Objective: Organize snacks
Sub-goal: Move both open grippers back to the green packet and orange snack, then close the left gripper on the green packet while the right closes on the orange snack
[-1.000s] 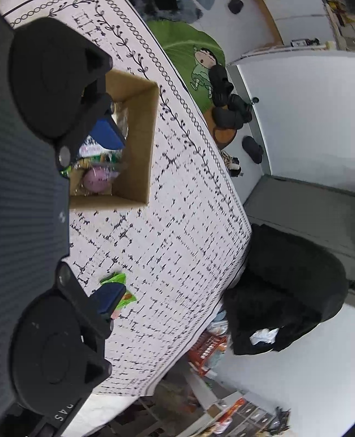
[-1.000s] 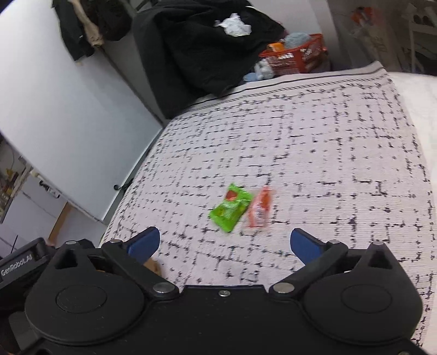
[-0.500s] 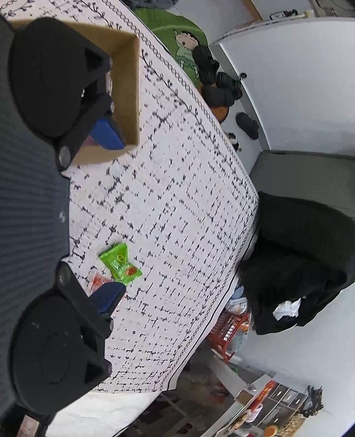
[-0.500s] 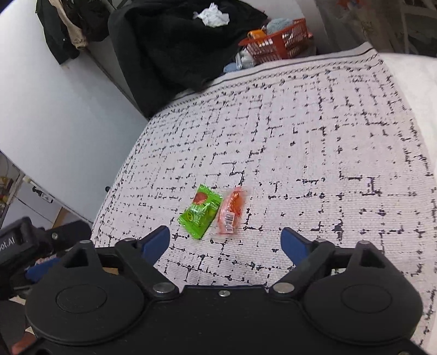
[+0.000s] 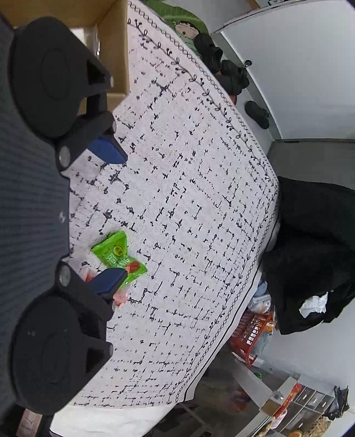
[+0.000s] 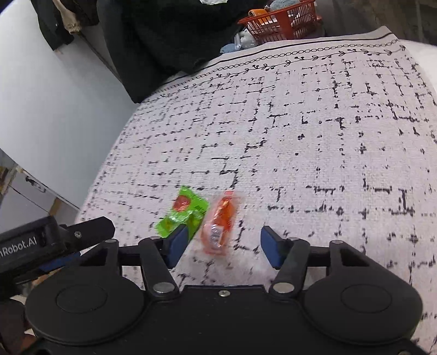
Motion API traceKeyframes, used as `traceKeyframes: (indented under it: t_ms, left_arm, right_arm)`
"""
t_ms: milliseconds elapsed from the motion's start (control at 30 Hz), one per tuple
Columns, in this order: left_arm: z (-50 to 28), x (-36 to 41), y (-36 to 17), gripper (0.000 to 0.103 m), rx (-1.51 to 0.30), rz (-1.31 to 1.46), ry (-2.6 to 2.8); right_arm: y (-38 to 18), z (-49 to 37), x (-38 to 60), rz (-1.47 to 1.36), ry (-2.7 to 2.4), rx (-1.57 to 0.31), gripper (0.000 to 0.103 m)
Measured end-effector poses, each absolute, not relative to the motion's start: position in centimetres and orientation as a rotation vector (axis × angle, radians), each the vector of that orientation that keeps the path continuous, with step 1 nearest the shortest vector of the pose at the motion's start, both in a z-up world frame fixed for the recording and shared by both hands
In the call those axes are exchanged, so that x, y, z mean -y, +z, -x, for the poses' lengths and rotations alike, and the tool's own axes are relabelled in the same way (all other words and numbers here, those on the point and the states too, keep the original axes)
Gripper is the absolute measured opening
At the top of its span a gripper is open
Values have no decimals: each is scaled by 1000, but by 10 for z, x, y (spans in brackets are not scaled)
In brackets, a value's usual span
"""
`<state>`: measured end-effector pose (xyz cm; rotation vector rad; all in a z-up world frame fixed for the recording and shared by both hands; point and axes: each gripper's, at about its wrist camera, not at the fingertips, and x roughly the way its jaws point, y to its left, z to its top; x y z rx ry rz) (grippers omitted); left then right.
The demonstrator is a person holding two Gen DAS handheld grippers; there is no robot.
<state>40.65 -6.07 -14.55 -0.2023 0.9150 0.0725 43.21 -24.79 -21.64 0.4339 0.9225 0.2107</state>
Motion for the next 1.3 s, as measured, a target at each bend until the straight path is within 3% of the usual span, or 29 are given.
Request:
traceKeyframes:
  t_ms: [200, 267, 467, 900, 1067, 1200, 1267, 1300]
  left_arm:
    - [-423, 62, -160, 77, -939, 220, 62]
    - [-426, 64, -164, 77, -947, 219, 50]
    - [-434, 73, -175, 77, -970, 207, 22]
    - [-455, 95, -203, 77, -1020, 190, -8]
    - [-461, 98, -211, 77, -1030, 187, -11]
    - [-465, 98, -213, 77, -1027, 201, -12]
    - [-465, 99, -213, 68, -1021, 210, -24]
    - [-465, 99, -213, 58, -1020, 213, -29]
  right_arm:
    - [-219, -442, 237, -371, 230, -903, 57]
    - [-220, -443, 233, -327, 223, -899, 43]
    - [-219, -443, 241, -330, 213, -908, 33]
    - [-210, -435, 249, -266, 162, -894, 33]
    - [-211, -438, 242, -230, 179, -884, 46]
    - [-212, -439, 232, -174, 180, -873, 48]
    - [-213, -441, 231, -169, 181, -864, 48]
    - [-213, -441, 231, -167, 182, -861, 48]
